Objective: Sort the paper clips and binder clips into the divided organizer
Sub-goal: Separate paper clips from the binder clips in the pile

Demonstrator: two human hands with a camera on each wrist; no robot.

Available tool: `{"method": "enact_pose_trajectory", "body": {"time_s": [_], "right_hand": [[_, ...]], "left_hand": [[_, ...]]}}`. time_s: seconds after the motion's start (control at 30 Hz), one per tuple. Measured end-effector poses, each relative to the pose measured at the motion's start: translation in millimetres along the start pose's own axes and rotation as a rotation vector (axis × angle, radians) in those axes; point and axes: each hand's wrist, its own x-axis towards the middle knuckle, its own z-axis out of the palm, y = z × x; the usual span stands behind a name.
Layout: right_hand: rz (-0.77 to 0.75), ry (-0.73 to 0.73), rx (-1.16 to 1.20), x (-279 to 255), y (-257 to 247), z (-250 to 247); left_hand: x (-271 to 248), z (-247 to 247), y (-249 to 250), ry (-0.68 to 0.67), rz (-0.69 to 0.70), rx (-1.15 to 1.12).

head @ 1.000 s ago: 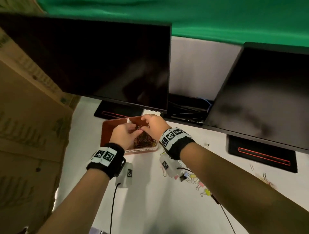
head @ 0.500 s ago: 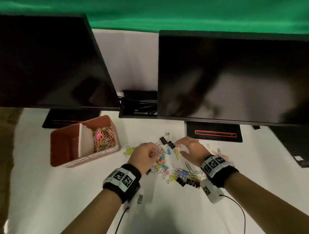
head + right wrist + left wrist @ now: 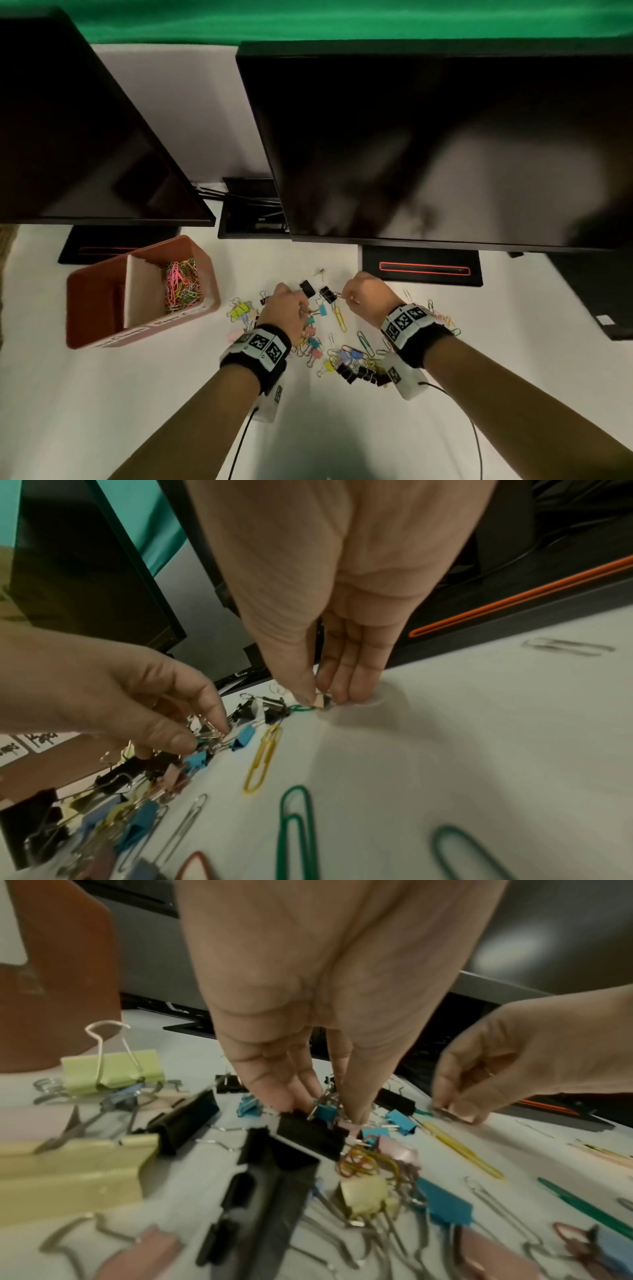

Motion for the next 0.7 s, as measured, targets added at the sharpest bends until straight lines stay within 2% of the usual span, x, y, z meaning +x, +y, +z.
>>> {"method": "enact_pose_trajectory", "body": {"time_s": [0.2,0.4,0.47,0.57,0.7], "right_hand": [[0.043,0.033,-0.040,-14,22,-5],[-0.062,0.022,-0.094,-2,-3,-8],[-0.054,-0.016,-0.097,7,-11,-5],[-0.001,-0.039,-0.072,19,-19,0],[0.025,-0.063,-0.048,19,-20,3]], "left_hand": [[4,-15,-12,0.100,-0.055,-0.096],[-8,-26,-8,0.154,-0.011,-0.013],[-13,-23,-4,0.070,0.014,0.007],[-16,-14,0,-0.074,-0.024,0.050],[-14,-5,3,-0.127,-0.076,0.068]]}}
